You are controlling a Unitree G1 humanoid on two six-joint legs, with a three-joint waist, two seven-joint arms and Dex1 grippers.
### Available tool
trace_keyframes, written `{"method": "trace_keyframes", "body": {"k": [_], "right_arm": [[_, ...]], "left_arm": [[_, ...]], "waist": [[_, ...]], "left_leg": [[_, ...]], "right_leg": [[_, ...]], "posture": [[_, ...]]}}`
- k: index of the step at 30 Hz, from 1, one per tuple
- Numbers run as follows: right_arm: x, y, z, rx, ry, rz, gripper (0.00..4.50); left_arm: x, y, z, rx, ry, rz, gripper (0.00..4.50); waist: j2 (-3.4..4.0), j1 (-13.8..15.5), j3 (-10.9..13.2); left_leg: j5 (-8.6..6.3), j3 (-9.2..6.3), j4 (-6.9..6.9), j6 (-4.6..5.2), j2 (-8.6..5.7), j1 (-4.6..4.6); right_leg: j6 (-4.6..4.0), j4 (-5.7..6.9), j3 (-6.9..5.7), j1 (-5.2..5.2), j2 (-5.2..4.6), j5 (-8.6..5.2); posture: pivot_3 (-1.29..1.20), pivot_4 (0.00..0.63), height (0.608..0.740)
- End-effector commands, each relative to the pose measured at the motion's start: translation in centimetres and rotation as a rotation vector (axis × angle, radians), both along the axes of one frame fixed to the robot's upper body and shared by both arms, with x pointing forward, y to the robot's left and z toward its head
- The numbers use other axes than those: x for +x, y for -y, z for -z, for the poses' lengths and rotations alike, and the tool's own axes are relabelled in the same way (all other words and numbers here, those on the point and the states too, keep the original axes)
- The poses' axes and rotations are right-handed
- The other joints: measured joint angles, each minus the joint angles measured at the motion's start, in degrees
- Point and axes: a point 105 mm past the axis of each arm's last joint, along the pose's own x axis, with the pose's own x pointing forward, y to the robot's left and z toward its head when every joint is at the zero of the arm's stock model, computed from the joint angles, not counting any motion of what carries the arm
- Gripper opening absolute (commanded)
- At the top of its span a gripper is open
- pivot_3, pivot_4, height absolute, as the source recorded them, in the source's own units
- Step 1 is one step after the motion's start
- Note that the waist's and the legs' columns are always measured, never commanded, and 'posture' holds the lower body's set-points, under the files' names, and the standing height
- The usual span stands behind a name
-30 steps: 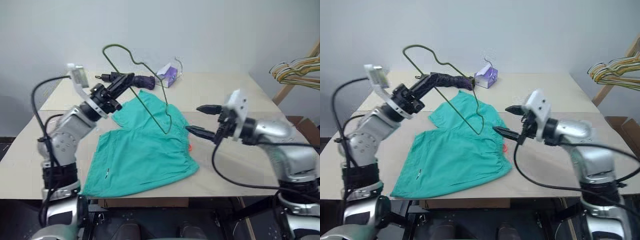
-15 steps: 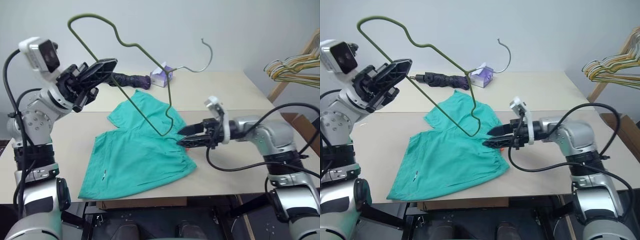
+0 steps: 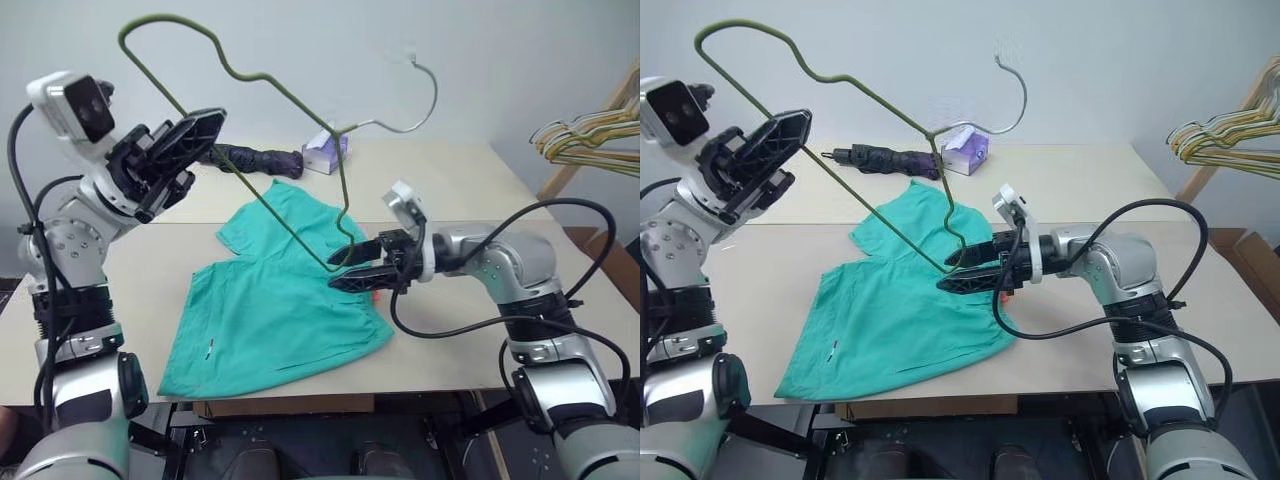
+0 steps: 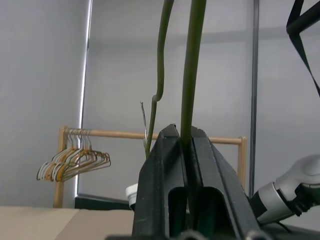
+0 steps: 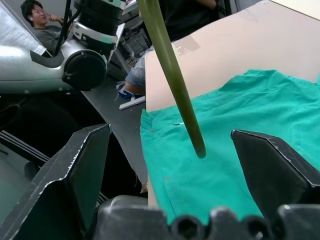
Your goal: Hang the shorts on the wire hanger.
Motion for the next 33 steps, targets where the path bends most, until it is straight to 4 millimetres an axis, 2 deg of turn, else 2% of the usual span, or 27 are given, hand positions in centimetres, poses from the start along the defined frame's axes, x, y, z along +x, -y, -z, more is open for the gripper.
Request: {"method": "trace_keyframes", "body": {"k": [1, 5, 8, 18, 23, 27, 30, 33], "right_arm": [[0.1, -0.5, -2.1, 0.047, 0.077, -0.015, 4.47], [0.3, -0.5, -2.4, 0.057, 0.075, -0.009, 4.47], [0.4, -0.4, -2.5, 0.06, 0.076, -0.009, 3.6], [0.1, -0.7, -2.4, 0.062, 0.087, -0.024, 0.03], [0.3, -0.7, -2.4, 0.065, 0.094, -0.01, 0.01], [0.3, -0.6, -2.9, 0.089, 0.1, -0.005, 0.0], [0.3, -0.5, -3.8, 0.135, 0.104, 0.011, 0.0], [0.6, -0.1, -5.1, 0.192, 0.112, 0.068, 0.0]], "left_arm": [[-0.5, 0.0, -0.7, -0.014, 0.032, 0.004, 0.0], [-0.5, 0.0, -0.4, -0.009, 0.025, 0.002, 0.0], [-0.4, 0.0, -0.2, -0.011, 0.021, -0.004, 0.0], [-0.1, 0.1, 0.2, -0.028, 0.015, -0.007, 0.0], [0.3, 0.0, 0.8, -0.02, -0.008, -0.037, 0.0], [1.0, 0.3, 1.8, 0.016, -0.06, -0.069, 0.99], [1.5, 0.7, 3.1, 0.072, -0.12, -0.095, 2.02], [2.8, 0.4, 5.2, 0.13, -0.272, -0.119, 2.96]], "waist": [[0.0, -0.1, 0.0], [0.0, 0.0, 0.0], [0.0, 0.0, 0.0], [0.0, 0.0, 0.0], [0.0, 0.0, 0.0], [0.0, 0.0, 0.0], [0.0, 0.0, 0.0], [0.0, 0.0, 0.0]], "left_leg": [[0.0, 0.0, 0.0, 0.0, 0.0, 0.0], [0.0, 0.0, 0.0, 0.0, 0.0, 0.0], [0.0, 0.0, 0.0, 0.0, 0.0, 0.0], [0.0, 0.0, 0.0, 0.0, 0.0, 0.0], [0.0, 0.01, 0.0, 0.0, 0.0, 0.0], [0.0, 0.0, 0.0, 0.0, 0.0, 0.0], [0.0, 0.01, 0.0, 0.0, 0.0, 0.0], [0.0, 0.0, 0.0, 0.0, 0.0, -0.01]], "right_leg": [[0.0, 0.0, 0.0, 0.0, 0.0, 0.0], [0.0, 0.01, 0.0, 0.0, 0.0, 0.0], [0.0, 0.0, 0.0, 0.0, 0.0, 0.0], [0.0, 0.01, 0.0, -0.01, 0.0, 0.0], [0.0, 0.01, 0.0, -0.01, 0.0, 0.0], [0.0, 0.01, 0.0, -0.01, 0.0, 0.0], [0.0, 0.01, 0.0, -0.01, 0.0, 0.0], [0.0, 0.01, 0.0, -0.02, 0.0, 0.0]], "posture": [[0.08, 0.0, 0.74], [0.08, 0.0, 0.74], [0.08, 0.0, 0.74], [0.08, 0.0, 0.74], [0.08, 0.0, 0.74], [0.08, 0.0, 0.74], [0.07, 0.0, 0.74], [0.08, 0.0, 0.74]]}}
